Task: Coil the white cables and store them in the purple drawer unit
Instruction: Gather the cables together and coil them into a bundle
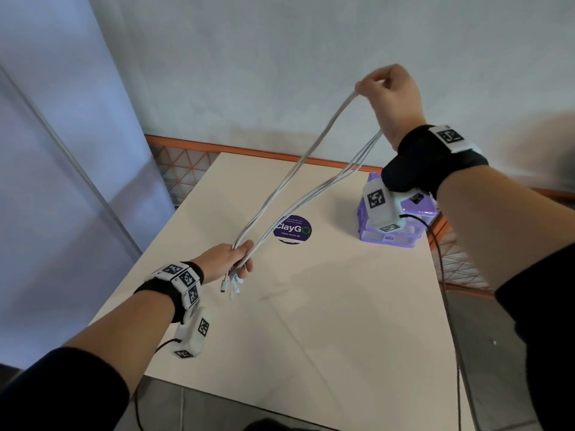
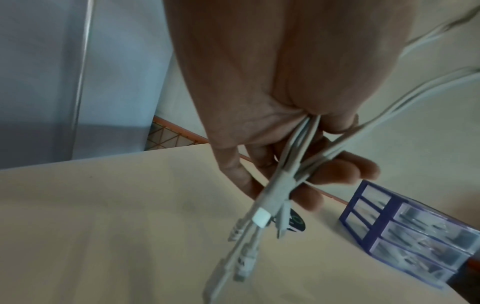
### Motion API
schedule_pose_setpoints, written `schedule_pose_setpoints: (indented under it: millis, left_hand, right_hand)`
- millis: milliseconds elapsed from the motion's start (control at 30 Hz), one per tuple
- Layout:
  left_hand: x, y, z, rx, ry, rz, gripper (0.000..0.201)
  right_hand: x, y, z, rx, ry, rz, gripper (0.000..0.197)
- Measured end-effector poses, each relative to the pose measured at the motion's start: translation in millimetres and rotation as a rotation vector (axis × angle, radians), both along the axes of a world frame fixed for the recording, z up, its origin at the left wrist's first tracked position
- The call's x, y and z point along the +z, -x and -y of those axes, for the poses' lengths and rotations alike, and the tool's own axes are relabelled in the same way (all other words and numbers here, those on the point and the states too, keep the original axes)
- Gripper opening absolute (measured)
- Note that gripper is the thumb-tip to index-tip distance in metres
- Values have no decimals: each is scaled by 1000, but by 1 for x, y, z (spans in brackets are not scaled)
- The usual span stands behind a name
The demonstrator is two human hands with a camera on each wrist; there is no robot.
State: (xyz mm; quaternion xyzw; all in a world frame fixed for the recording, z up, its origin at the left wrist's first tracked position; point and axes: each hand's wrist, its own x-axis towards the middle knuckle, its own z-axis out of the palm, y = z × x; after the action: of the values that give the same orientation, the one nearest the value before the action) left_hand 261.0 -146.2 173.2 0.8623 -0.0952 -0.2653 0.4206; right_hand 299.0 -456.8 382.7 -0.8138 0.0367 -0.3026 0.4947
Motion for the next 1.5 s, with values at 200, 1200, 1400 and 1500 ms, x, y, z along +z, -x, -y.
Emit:
schedule_pose_setpoints:
  millis: [200,1200,1400,1500]
  left_hand:
    - [-7,14,-7,63,-80,24,72]
    - [-8,40,-26,294,16,-126,43]
    - [-6,45,-35,220,-40,-66,47]
    - [-3,47,-32,212,-30,-100,48]
  right_hand:
    - [-2,12,5,-30,505,50,24]
    - [-46,48,36,69,-174,-367,23]
    - [-49,43,42,20,-174,-353,40]
    - [-54,42,45,-3,-91,-337,42]
